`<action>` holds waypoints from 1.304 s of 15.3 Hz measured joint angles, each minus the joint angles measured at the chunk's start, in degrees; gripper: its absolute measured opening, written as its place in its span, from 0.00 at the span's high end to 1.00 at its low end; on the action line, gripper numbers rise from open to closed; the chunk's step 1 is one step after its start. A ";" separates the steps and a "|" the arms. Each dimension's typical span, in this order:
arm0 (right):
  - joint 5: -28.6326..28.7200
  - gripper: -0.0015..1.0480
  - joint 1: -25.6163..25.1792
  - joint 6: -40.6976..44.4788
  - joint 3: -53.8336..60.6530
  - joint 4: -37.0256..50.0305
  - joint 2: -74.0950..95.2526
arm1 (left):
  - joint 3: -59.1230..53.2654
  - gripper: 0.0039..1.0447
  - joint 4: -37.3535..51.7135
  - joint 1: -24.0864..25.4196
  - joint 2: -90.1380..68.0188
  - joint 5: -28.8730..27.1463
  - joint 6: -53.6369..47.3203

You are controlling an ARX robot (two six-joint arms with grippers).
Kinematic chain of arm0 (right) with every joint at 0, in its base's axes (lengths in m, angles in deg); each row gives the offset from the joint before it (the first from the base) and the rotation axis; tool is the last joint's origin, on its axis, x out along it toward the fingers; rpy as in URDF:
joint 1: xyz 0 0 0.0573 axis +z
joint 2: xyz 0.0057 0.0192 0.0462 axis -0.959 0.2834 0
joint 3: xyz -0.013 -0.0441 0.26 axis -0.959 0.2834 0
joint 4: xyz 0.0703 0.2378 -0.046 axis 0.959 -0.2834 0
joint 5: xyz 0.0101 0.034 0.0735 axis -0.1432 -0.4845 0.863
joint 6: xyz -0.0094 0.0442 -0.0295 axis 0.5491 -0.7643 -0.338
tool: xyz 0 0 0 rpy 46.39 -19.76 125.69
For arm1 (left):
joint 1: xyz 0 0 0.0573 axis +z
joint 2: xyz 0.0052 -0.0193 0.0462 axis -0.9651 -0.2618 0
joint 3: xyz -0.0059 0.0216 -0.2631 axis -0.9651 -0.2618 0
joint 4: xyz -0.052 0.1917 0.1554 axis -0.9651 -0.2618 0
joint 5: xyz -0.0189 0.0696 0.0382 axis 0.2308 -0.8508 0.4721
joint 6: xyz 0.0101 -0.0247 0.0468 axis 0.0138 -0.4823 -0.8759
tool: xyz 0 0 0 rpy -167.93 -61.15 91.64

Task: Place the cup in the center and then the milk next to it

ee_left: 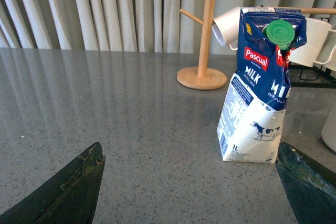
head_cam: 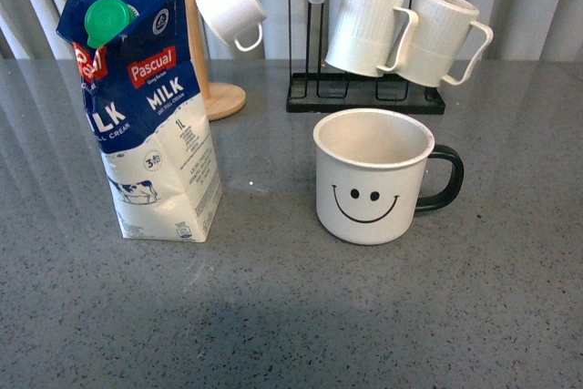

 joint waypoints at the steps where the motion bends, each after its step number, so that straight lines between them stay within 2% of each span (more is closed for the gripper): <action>1: 0.00 0.49 0.00 0.00 0.00 0.02 0.00 | 0.00 0.06 0.00 0.00 -0.02 0.00 0.00; 2: 0.00 0.36 0.00 0.00 0.00 0.02 0.00 | 0.00 0.06 0.00 0.00 -0.02 0.00 0.00; 3: 0.00 0.14 0.00 0.00 0.00 0.00 0.00 | 0.00 0.06 0.00 0.00 0.00 0.00 0.00; 4: 0.00 0.06 0.00 -0.02 0.00 0.00 0.00 | 0.00 0.06 0.00 0.00 0.00 0.00 0.00; 7: 0.00 0.06 0.00 -0.02 0.00 0.00 0.00 | 0.00 0.06 -0.02 0.00 0.00 0.00 0.00; 9: 0.04 0.06 0.00 0.00 0.00 0.02 0.00 | 3.80 0.06 -10.86 -0.79 -5.70 0.87 1.95; 10: 0.02 0.06 0.00 -0.02 0.00 0.02 0.00 | 3.98 0.06 -8.55 -2.10 -7.63 1.03 2.91; 12: 0.02 0.06 0.00 -0.02 0.00 0.02 0.00 | 7.26 0.06 3.15 -5.77 -16.63 0.44 4.26; 16: 0.02 0.06 0.00 0.00 0.00 0.02 0.00 | 16.17 0.06 26.03 -12.00 -45.51 1.51 6.16; 20: 0.02 0.06 0.00 -0.02 0.00 0.02 0.00 | 26.40 0.06 32.00 -13.29 -65.90 3.04 6.56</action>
